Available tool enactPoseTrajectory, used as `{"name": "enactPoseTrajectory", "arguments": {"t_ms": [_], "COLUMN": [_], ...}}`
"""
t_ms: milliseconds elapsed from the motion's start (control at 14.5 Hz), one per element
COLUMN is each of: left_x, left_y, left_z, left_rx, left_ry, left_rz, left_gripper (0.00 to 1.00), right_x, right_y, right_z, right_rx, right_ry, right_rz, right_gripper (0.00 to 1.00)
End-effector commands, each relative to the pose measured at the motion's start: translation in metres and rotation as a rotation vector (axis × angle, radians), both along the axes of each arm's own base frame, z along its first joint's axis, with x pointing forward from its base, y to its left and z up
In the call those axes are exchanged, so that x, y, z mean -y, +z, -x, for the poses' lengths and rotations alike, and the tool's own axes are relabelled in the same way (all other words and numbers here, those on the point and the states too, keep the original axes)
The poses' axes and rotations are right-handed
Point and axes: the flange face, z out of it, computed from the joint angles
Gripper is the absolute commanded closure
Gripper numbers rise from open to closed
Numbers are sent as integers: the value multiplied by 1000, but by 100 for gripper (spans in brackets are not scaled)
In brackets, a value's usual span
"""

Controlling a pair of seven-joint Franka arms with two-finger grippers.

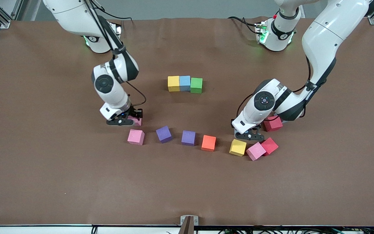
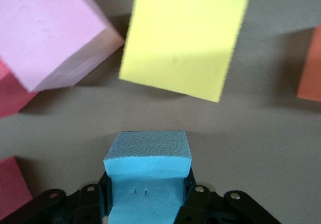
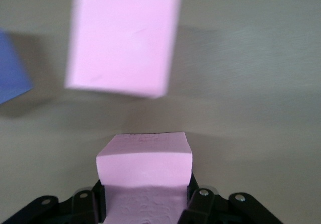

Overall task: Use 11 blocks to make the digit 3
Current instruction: 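Grasp the pink cube with the right gripper while the left grasps blue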

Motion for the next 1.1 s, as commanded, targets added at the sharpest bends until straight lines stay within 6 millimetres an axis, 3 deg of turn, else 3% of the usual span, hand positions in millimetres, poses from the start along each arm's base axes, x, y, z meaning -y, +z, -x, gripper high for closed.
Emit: {"name": "enactPoseTrajectory", "arguments": {"t_ms": [0,275,619,1031], "left_x": [2,20,25,22], "left_y": [13,39,84,87], "left_z": [-3,1,-17,-20], "left_rx": [5,21,2,3], "left_ry": [139,295,362,374], "left_rz": [-57,-70,-41,-33], "left_gripper": [61,67,67,67], "right_x": [-32,-90,-132,-152], "right_y": [3,12,5,-6], "right_z": [13,42,59,76], "right_rx": [5,15,16,-1], "right_ry": [55,22,16,20], "right_rz": [-1,-24,-30,-21], "right_gripper": [99,99,99,99]}}
